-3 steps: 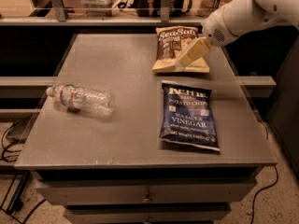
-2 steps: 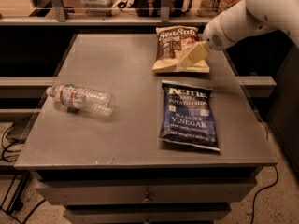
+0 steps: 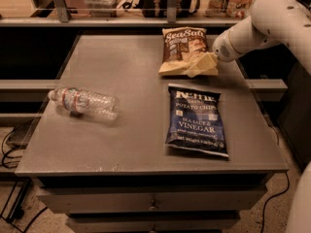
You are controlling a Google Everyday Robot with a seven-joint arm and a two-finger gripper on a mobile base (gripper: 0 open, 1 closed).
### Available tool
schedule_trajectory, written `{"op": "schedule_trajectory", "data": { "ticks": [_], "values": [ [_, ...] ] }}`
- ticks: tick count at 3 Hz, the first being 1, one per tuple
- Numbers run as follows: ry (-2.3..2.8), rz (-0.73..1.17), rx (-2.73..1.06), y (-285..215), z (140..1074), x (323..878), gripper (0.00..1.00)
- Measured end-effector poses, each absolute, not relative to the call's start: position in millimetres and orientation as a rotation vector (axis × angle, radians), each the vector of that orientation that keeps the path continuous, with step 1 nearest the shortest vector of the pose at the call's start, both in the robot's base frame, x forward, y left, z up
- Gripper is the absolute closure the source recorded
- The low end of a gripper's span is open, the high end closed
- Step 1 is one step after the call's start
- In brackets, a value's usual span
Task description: Pick brown chip bag
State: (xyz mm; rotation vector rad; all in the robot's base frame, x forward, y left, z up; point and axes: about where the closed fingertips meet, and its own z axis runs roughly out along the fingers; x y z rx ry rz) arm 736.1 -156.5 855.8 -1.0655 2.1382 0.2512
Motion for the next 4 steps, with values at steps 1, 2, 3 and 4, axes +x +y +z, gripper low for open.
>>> {"op": "schedule_trajectory", "data": {
  "ticks": [1,2,3,4],
  "values": [
    [2.156,0.293,-1.061,-155,842,742,0.41],
    [2.133,0.299,-1.081,-150,847,740,0.65],
    [2.054,0.245,-1.159,-138,881,728,0.88],
    [1.939,0.170,-1.244,-124,934,711,1.00]
  ]
}}
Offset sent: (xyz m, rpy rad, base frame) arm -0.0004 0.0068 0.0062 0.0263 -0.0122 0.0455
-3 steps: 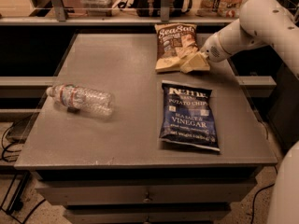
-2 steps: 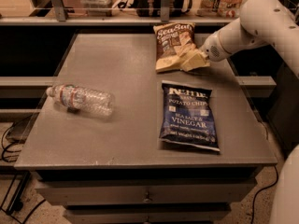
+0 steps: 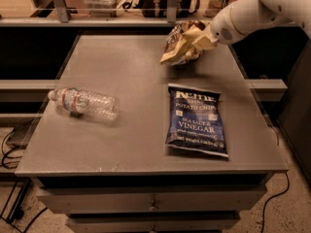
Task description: Pick brown chip bag
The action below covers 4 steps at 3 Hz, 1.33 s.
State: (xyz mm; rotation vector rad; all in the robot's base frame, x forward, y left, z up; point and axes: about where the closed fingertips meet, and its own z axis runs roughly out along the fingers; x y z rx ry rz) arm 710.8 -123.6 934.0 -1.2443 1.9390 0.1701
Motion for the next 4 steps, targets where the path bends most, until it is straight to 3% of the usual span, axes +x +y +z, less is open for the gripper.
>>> {"op": "schedule_trajectory", "data": {
  "ticks": [3,4],
  "values": [
    [1.537,-0.064,-1.310,-116,1140,644,1.00],
    [1.517,-0.076,-1.311,-116,1149,641,1.00]
  ]
}}
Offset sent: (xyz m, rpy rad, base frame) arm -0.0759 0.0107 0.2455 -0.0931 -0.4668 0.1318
